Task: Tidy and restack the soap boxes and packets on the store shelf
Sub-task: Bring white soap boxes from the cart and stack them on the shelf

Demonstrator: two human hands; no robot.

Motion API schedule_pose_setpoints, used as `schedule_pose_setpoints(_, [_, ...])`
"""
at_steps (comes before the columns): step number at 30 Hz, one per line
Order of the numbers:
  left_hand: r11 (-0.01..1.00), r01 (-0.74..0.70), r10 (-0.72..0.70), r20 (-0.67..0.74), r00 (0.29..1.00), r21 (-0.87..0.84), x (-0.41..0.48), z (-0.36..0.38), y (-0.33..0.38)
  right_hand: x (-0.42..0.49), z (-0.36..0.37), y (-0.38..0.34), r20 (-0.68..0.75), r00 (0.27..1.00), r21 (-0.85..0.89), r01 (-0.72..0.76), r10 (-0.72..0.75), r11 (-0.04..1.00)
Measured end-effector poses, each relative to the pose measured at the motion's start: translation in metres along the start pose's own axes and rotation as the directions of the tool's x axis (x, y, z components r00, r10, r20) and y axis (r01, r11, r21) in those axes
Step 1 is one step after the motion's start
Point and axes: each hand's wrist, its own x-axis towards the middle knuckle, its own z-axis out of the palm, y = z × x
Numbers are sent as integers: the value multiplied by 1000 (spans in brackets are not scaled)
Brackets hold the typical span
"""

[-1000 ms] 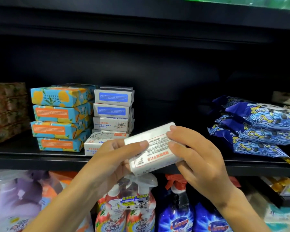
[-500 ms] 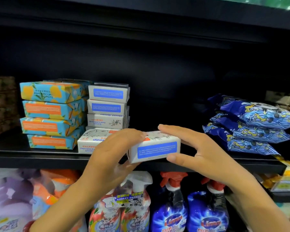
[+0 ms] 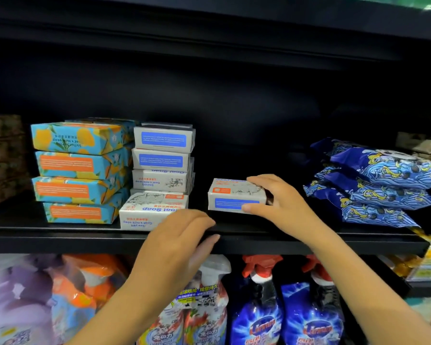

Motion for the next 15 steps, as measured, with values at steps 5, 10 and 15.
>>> schedule_pose_setpoints(5, [999, -31, 29, 92, 995, 24, -3, 18, 2, 12, 23, 5, 19, 1000, -64, -10, 11, 998])
schedule_pose_setpoints(10, [1000, 3, -3, 74, 997, -7, -2, 18, 1, 16, 30, -6, -99, 994, -430, 0, -47, 903])
schedule_pose_setpoints(15, [999, 35, -33, 90, 995, -23, -4, 19, 2, 37, 34, -27, 44, 992, -629, -61, 114, 775])
